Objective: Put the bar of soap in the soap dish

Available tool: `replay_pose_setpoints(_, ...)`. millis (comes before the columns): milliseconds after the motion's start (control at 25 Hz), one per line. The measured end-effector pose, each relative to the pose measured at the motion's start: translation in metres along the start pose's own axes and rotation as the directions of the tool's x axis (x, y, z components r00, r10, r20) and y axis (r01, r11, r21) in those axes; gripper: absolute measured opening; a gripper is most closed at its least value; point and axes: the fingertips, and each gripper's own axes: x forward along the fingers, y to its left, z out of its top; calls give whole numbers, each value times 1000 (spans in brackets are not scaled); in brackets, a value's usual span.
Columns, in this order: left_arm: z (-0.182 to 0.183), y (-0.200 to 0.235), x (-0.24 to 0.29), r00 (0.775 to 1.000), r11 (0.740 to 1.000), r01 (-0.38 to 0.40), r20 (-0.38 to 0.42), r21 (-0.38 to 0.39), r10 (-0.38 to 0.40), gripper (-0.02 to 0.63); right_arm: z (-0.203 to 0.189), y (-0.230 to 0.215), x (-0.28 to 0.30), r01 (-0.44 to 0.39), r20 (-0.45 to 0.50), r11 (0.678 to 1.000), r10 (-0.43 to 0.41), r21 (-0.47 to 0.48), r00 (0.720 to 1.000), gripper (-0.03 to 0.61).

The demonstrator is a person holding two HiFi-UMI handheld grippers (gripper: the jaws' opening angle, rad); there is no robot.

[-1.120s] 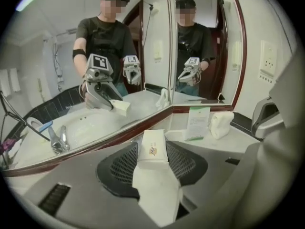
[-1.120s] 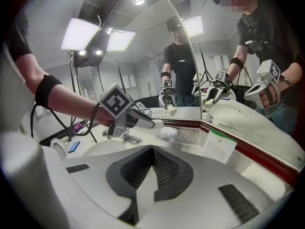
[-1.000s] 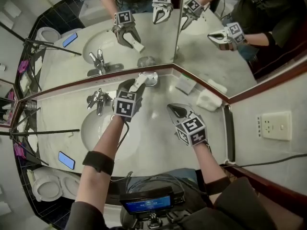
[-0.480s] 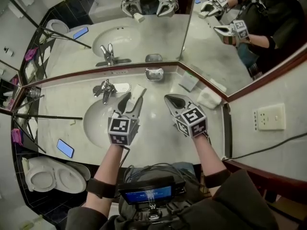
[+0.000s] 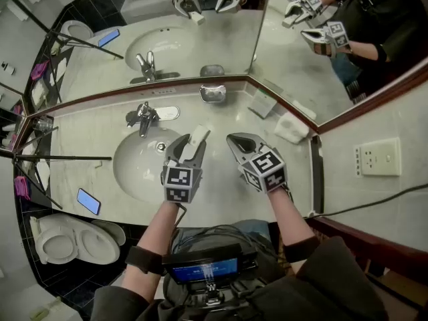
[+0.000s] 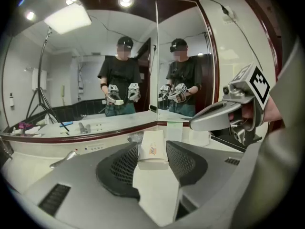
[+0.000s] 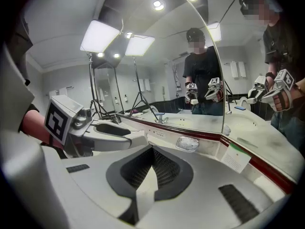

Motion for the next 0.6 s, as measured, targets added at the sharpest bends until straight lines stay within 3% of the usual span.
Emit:
replay_pose_setpoints(360,-60,-28,85,987,997,70,-148,24,-66,190,-46,-32,-7,38,-73,997,-33,65,997,17)
replay_pose_setpoints(600,-99,-39,135,964,994,105,-247,24,-96,190,-64,-52,-11,62,-109,993,-52,96,993,17)
